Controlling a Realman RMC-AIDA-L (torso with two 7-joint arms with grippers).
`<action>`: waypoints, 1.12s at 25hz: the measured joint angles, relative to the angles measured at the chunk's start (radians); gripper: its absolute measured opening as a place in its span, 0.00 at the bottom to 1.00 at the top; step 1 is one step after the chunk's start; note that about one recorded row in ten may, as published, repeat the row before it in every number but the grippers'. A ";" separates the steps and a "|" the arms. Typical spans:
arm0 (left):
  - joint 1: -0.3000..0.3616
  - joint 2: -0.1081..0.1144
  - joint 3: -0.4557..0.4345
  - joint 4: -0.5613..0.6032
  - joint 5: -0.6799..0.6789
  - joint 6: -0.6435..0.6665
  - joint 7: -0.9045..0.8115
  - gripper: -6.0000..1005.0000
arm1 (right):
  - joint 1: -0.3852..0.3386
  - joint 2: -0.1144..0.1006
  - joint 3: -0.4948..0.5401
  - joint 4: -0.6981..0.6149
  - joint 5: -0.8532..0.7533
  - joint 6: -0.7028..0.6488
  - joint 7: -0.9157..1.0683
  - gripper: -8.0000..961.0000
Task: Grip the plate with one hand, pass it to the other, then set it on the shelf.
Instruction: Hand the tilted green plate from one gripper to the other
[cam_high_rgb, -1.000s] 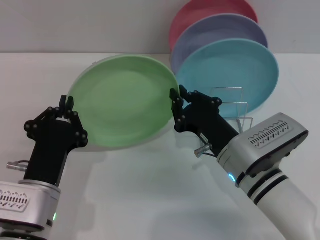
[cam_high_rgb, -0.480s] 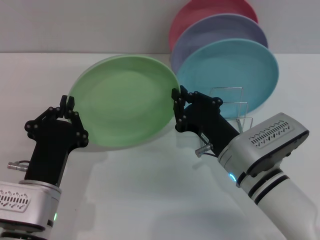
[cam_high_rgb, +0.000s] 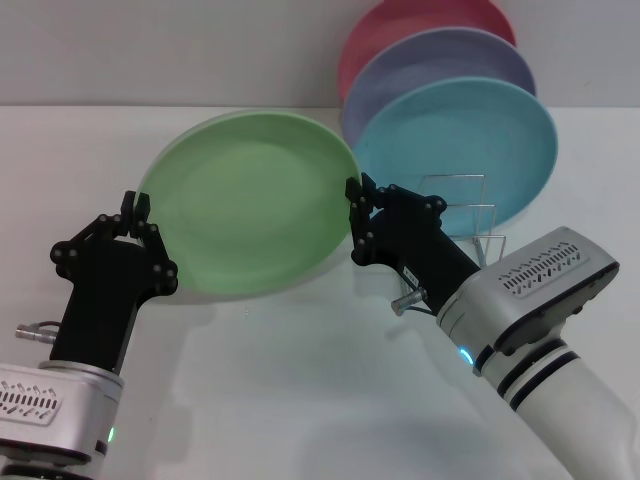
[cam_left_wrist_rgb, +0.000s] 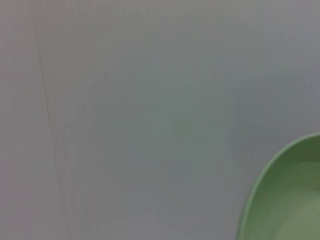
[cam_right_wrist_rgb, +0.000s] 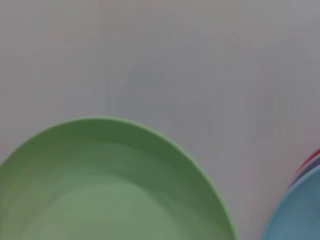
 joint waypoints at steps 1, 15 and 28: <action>0.000 0.000 0.000 0.000 0.000 0.000 0.000 0.05 | 0.000 0.000 0.000 0.000 -0.001 0.000 0.000 0.09; 0.000 0.000 0.001 0.000 0.000 0.000 0.000 0.05 | 0.001 0.000 0.000 0.000 -0.002 0.000 -0.003 0.07; -0.001 0.000 0.000 -0.001 0.000 0.001 -0.006 0.05 | 0.003 0.000 0.000 0.001 0.003 -0.004 -0.004 0.04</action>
